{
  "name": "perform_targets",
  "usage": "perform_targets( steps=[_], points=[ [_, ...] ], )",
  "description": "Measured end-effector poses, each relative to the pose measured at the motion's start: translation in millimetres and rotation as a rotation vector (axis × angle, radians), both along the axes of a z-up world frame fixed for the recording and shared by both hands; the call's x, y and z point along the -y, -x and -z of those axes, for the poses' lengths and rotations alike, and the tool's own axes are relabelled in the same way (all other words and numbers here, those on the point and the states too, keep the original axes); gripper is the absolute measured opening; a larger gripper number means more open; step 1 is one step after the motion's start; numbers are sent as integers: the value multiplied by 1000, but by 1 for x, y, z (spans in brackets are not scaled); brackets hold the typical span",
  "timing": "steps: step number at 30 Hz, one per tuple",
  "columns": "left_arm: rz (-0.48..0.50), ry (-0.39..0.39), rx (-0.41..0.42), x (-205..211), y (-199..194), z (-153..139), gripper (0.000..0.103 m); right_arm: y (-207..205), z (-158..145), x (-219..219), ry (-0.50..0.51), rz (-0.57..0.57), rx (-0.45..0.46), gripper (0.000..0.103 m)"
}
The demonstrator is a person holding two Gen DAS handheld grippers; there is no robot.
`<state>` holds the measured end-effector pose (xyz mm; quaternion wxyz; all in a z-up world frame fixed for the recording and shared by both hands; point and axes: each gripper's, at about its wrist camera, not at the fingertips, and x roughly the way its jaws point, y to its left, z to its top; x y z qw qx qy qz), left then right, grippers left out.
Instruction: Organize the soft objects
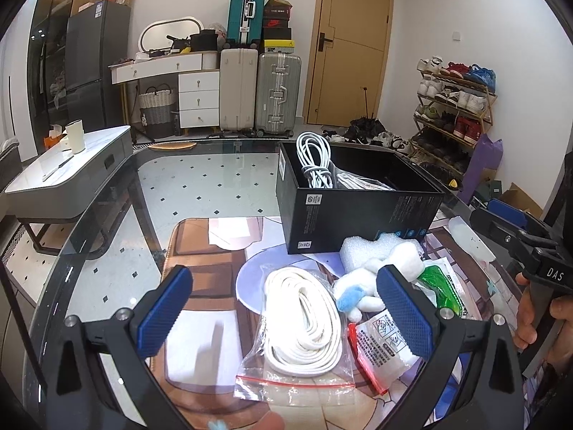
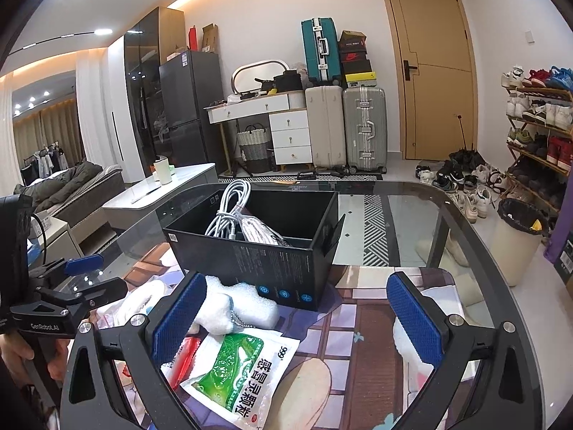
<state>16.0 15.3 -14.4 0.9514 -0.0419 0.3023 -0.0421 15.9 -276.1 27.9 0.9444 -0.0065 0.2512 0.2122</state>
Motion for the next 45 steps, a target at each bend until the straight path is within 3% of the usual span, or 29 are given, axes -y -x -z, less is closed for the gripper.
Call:
perform_targets(
  steps=[21,39,45],
  points=[
    [12,-13,-39,5,22,5,103,22,10,1,30,-15,-61,102],
    [39,-68,-160,17,7,19,103,15,29,-19,147,-64,-187,102],
    [36,-53,-193,14,2,23,103,9,36,-23,160,-78,-226,102]
  ],
)
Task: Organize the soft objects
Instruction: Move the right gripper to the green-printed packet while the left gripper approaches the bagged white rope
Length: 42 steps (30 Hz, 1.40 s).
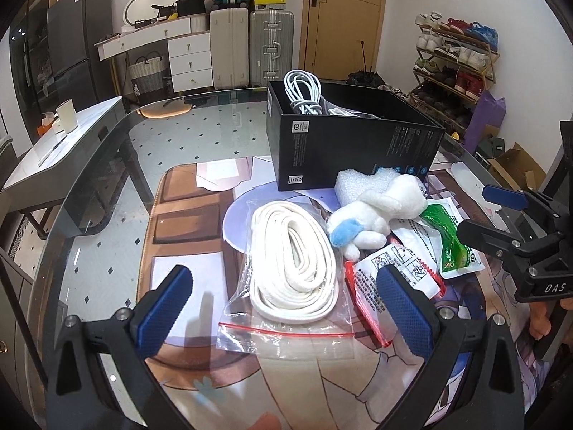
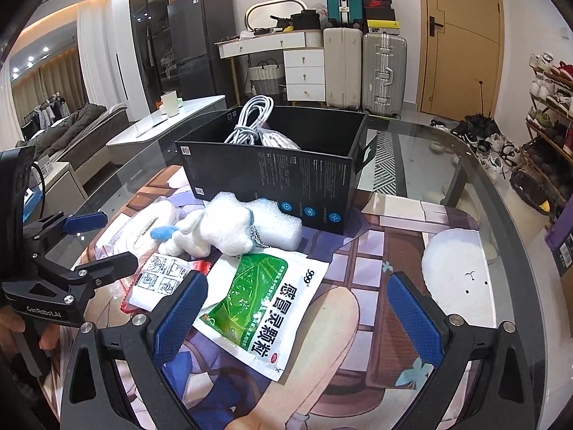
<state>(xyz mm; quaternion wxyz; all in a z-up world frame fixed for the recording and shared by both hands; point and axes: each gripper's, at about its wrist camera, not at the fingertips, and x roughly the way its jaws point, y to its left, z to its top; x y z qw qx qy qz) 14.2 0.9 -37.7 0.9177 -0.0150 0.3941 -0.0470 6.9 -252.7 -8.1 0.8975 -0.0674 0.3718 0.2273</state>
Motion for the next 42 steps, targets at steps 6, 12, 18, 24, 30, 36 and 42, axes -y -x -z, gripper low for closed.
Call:
perform_targets(
  steps=[6,12,18,24,30,36,42],
  points=[
    [-8,32,-28,-3,-7,4,103,-4,6,-9,28,-23,-29,101],
    [-24,71,-50,-8,-12,7,102,-6,11,-12,37,-27,-45,97],
    [-49,92,-67,-15,-18,10,102,-8,14,-12,35,-27,-66,90],
    [-63,85,-88,-18,-23,14,95,-9,16,-14,47,-34,-77,86],
    [-82,53,-97,-16,-26,15,95,-9,18,-15,52,-34,-81,85],
    [-90,10,-111,-11,-29,16,95,-8,19,-16,63,-37,-75,83],
    [-96,-49,-135,-6,-33,20,101,-7,20,-19,78,-43,-69,76]
  ],
)
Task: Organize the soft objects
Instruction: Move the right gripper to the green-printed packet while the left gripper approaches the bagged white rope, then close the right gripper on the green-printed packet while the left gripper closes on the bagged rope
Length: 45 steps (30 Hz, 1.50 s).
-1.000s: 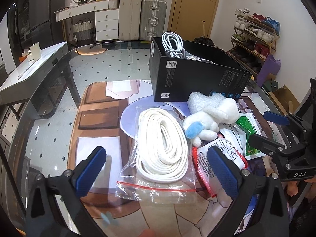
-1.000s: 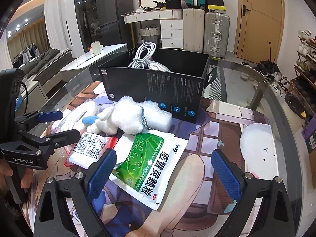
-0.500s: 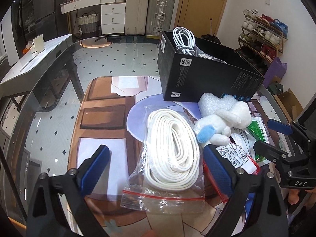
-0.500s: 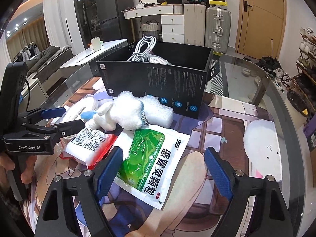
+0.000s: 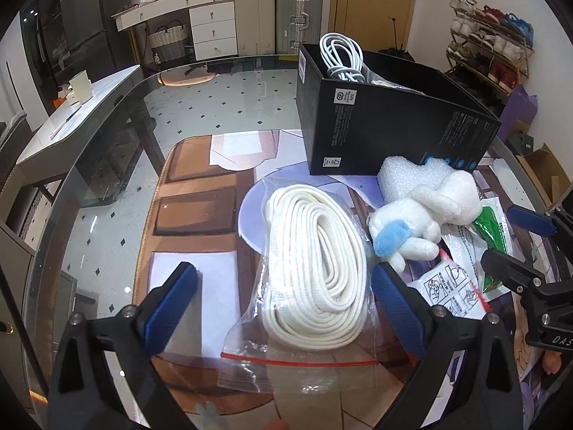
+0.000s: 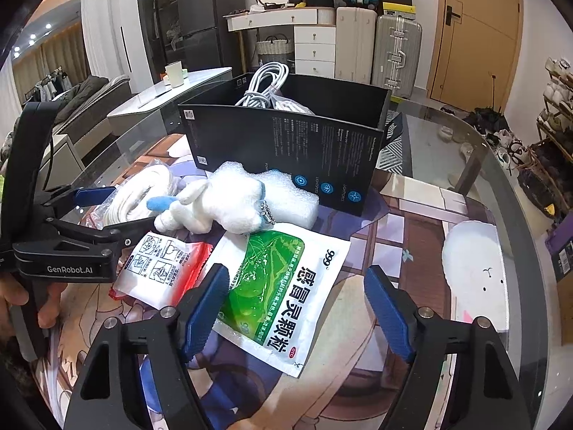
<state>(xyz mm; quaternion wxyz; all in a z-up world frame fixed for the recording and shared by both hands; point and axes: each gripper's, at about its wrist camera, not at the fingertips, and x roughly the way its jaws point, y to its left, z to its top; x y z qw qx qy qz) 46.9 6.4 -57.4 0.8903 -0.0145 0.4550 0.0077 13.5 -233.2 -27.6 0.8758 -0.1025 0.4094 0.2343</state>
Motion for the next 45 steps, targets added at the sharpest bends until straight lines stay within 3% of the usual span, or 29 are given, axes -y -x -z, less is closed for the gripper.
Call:
perform_targets(
  steps=[4,7,11,25,31,37,43,45],
  points=[
    [-1,-6,-8,0,0,1,103,-2,2,0,1,2,-18,61],
    [0,-5,-7,-1,1,2,103,-6,4,2,-12,4,-39,60],
    [0,-6,-7,-1,1,2,103,-7,2,8,-39,25,-41,47],
    [0,-11,-6,0,1,0,103,-9,7,2,-10,36,-53,46],
    [-1,-16,-4,-1,2,-1,103,-12,5,11,-46,72,-56,31],
    [29,-22,16,4,6,-4,90,-11,3,16,-46,105,-41,30],
    [68,-32,37,14,9,-7,68,-8,-4,30,-95,145,-14,30],
    [82,-39,44,18,10,-9,56,-7,-6,35,-113,162,-5,29]
  ],
)
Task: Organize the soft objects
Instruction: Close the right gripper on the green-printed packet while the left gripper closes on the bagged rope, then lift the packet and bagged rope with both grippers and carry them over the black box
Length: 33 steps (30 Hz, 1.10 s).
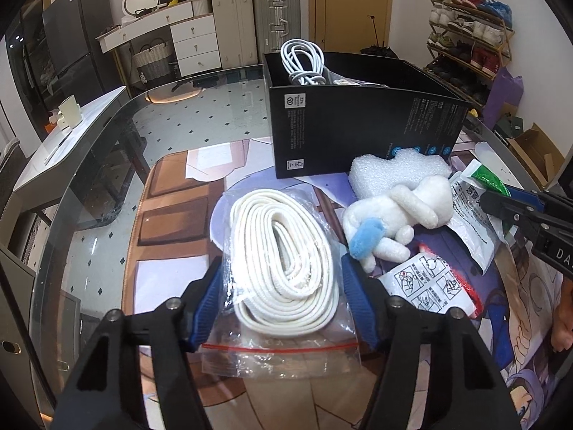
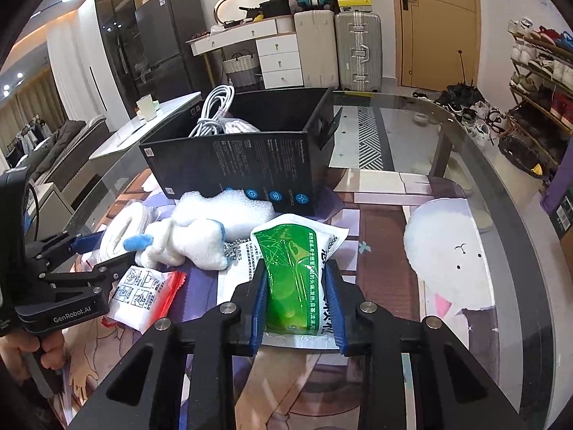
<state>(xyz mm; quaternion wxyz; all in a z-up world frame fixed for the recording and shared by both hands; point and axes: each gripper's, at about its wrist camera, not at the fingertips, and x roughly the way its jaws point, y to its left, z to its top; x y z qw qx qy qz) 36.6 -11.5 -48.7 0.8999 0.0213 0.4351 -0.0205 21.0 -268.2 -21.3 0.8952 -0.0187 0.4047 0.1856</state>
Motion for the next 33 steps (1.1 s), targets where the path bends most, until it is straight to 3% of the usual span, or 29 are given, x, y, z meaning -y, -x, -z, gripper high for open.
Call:
perform_targets(
  steps=[6,15,33],
  points=[
    [26,-52,20,9,2,-2,41,5,-7,6,-24,5,36,29],
    [17,18,23,-2,2,-3,30,6,-6,1,-8,3,40,29],
    [-39,56,171,-13,19,-21,29,13,-19,6,-64,-4,127,29]
  ],
)
